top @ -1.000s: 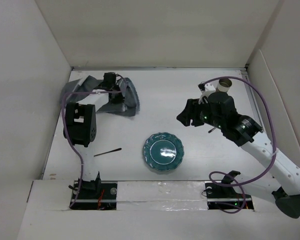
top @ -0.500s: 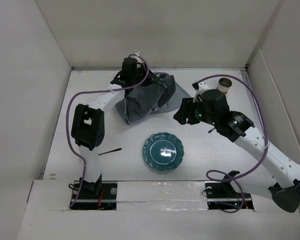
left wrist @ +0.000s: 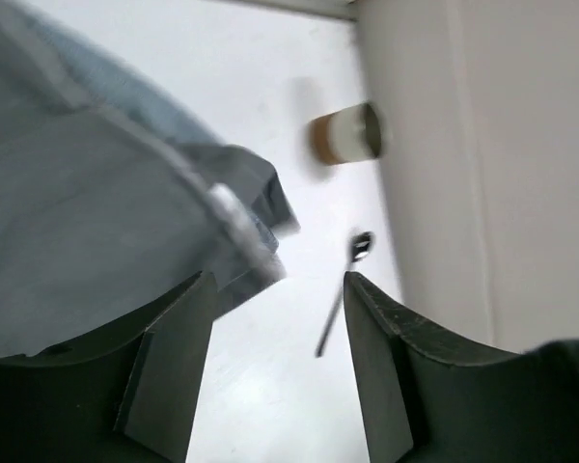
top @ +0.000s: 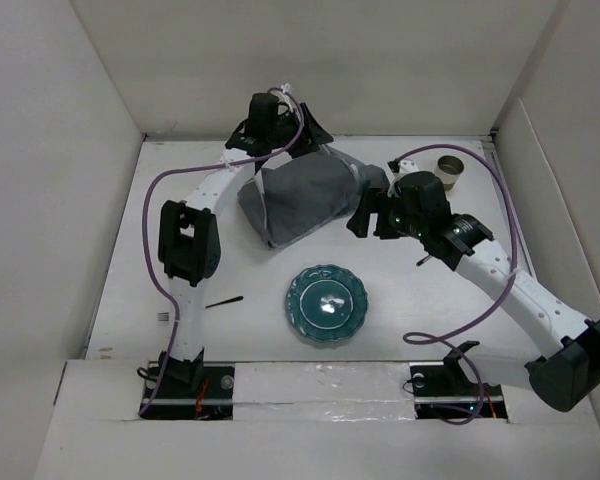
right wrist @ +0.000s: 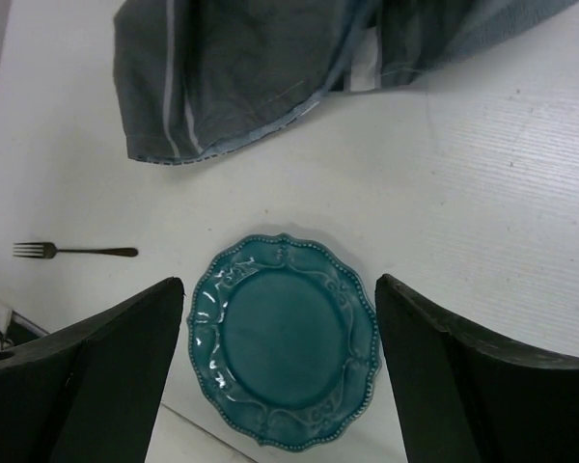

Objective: Set the dinner table for one person

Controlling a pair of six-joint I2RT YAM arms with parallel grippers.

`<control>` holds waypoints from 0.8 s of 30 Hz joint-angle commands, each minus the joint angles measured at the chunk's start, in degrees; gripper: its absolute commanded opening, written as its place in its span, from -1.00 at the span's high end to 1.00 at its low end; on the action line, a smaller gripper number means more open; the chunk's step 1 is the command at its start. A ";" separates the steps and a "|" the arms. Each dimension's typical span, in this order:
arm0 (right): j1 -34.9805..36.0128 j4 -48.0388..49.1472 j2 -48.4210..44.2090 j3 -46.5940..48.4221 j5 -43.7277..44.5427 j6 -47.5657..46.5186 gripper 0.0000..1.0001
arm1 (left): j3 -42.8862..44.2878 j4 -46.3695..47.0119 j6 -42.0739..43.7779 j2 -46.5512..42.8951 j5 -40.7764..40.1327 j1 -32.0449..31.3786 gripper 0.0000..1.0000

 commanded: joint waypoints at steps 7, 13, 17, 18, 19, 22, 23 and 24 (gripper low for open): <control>-0.85 2.06 -1.97 0.47 -1.41 1.16 0.72 | -6.53 -15.32 22.13 -10.59 -21.31 -2.47 0.81; -1.38 1.70 -3.56 -2.26 -1.41 1.16 1.00 | -24.28 -19.01 36.29 -23.52 -39.48 -11.78 0.78; -2.52 3.02 -5.58 -4.45 -1.67 1.86 1.00 | -28.26 -25.32 38.85 -24.86 -46.72 -16.18 0.30; -3.04 3.11 -6.54 -4.98 -1.85 1.95 0.97 | -28.35 -28.73 38.94 -24.76 -47.95 -16.19 0.29; -3.05 3.11 -7.07 -5.25 -2.02 2.04 0.90 | -28.52 -29.98 38.85 -24.94 -51.01 -16.97 0.22; -4.10 2.59 -9.53 -6.91 -2.29 2.13 0.40 | -30.72 -32.45 37.54 -27.39 -56.65 -17.86 -0.13; -4.71 2.67 -10.32 -7.44 -2.37 2.13 0.14 | -31.24 -33.24 36.66 -29.14 -57.36 -17.86 -0.24; -4.72 2.67 -11.98 -8.06 -2.72 2.13 0.04 | -32.29 -34.47 35.61 -30.12 -58.33 -17.86 -0.33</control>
